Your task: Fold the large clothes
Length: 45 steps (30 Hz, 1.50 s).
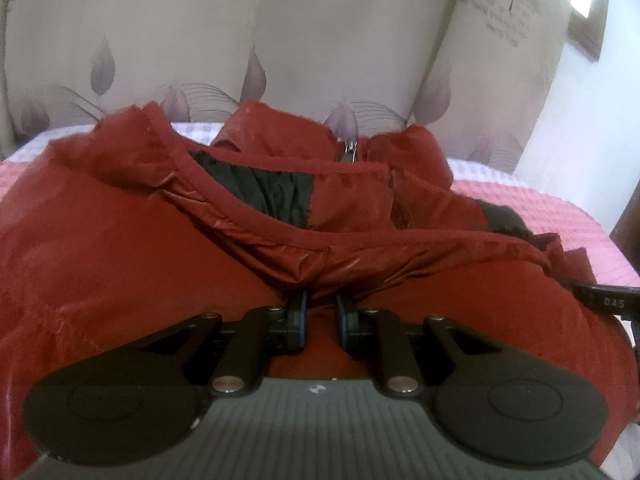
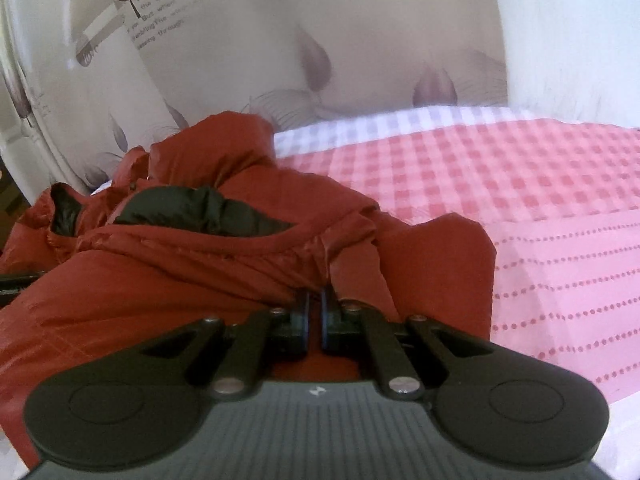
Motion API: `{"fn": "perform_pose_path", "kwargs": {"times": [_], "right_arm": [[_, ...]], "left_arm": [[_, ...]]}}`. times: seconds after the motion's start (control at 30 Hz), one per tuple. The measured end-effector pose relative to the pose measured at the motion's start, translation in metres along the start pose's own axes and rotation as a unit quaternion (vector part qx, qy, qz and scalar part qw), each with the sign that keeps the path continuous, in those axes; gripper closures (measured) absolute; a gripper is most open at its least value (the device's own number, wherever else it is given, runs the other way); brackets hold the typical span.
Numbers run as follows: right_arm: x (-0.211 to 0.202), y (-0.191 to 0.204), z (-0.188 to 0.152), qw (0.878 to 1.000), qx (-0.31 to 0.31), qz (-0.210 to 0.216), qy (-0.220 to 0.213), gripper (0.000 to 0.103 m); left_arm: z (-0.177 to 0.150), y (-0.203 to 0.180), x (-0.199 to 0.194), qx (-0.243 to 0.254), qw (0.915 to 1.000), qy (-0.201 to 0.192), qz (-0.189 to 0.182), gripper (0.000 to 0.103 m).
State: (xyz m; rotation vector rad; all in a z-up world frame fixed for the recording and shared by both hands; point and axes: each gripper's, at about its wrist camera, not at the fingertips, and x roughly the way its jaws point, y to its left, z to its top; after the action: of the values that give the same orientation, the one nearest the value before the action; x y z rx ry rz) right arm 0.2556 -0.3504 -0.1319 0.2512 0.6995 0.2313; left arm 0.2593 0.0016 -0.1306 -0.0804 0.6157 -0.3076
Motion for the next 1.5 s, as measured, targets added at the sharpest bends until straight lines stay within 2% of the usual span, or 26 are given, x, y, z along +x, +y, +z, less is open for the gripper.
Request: {"fn": "perform_pose_path", "kwargs": {"times": [0.1,0.17,0.2,0.23,0.27,0.3,0.37,0.43,0.47,0.53,0.7,0.8,0.9,0.97,1.03,1.17,1.23,1.33,1.37,1.43,1.5], "right_arm": [[-0.013,0.007,0.010,1.000,-0.003,-0.018,-0.007,0.099],[-0.036,0.020,0.011,0.998,-0.025,-0.038,-0.044,0.096],[-0.049,0.027,0.010,0.997,-0.034,-0.036,-0.066,0.095],[-0.066,0.034,0.009,0.995,-0.041,-0.020,-0.092,0.095],[-0.080,0.040,0.009,0.992,-0.044,0.000,-0.115,0.094],[-0.090,0.046,0.007,0.990,-0.047,0.015,-0.129,0.090],[-0.109,0.062,0.000,0.984,-0.062,0.046,-0.158,0.075],[-0.123,0.078,-0.010,0.977,-0.076,0.073,-0.183,0.046],[-0.127,0.086,-0.014,0.974,-0.080,0.097,-0.191,0.039],[-0.127,0.104,-0.021,0.968,-0.092,0.126,-0.196,0.035],[-0.110,0.138,-0.034,0.965,-0.131,0.151,-0.169,0.035],[-0.101,0.150,-0.039,0.964,-0.146,0.160,-0.152,0.035],[-0.094,0.151,-0.039,0.966,-0.150,0.158,-0.138,0.035],[-0.092,0.149,-0.038,0.969,-0.142,0.156,-0.133,0.035],[-0.093,0.146,-0.039,0.969,-0.135,0.156,-0.133,0.035],[-0.092,0.141,-0.039,0.970,-0.122,0.163,-0.136,0.032],[-0.087,0.141,-0.039,0.970,-0.113,0.168,-0.135,0.031],[-0.075,0.141,-0.038,0.975,-0.091,0.163,-0.123,0.031],[-0.072,0.141,-0.037,0.976,-0.082,0.162,-0.120,0.031],[-0.071,0.144,-0.034,0.976,-0.076,0.161,-0.122,0.031],[-0.076,0.154,-0.032,0.975,-0.093,0.146,-0.139,0.032]], "left_arm": [[0.007,0.008,-0.015,-0.028,0.9995,-0.005,-0.016,0.078],[0.013,0.018,-0.035,-0.058,0.9976,-0.029,-0.025,0.074],[0.017,0.021,-0.045,-0.057,0.9974,-0.042,-0.016,0.066],[0.020,0.025,-0.057,-0.054,0.9970,-0.055,-0.007,0.052],[0.023,0.032,-0.068,-0.055,0.9962,-0.067,-0.002,0.043],[0.025,0.039,-0.079,-0.058,0.9955,-0.076,0.001,0.030],[0.030,0.058,-0.097,-0.058,0.9944,-0.087,0.013,0.019],[0.033,0.079,-0.109,-0.048,0.9934,-0.094,0.045,0.004],[0.034,0.090,-0.112,-0.045,0.9927,-0.094,0.060,0.003],[0.035,0.112,-0.111,-0.048,0.9944,-0.071,0.063,0.003],[0.024,0.165,-0.078,-0.071,0.9964,0.031,0.034,0.010],[0.012,0.188,-0.066,-0.098,0.9942,0.041,-0.017,0.009],[0.004,0.203,-0.052,-0.113,0.9909,0.057,-0.043,0.001],[-0.003,0.216,-0.044,-0.135,0.9860,0.066,-0.072,0.001],[-0.009,0.225,-0.038,-0.162,0.9773,0.083,-0.109,0.002],[-0.012,0.207,-0.036,-0.114,0.9779,0.092,-0.150,0.002],[-0.011,0.199,-0.034,-0.101,0.9750,0.100,-0.171,0.022],[-0.011,0.195,-0.035,-0.097,0.9781,0.081,-0.166,0.039],[-0.013,0.195,-0.036,-0.103,0.9781,0.072,-0.166,0.043],[-0.015,0.194,-0.042,-0.115,0.9760,0.056,-0.176,0.059],[-0.018,0.197,-0.052,-0.146,0.9719,0.043,-0.180,0.066]]}}
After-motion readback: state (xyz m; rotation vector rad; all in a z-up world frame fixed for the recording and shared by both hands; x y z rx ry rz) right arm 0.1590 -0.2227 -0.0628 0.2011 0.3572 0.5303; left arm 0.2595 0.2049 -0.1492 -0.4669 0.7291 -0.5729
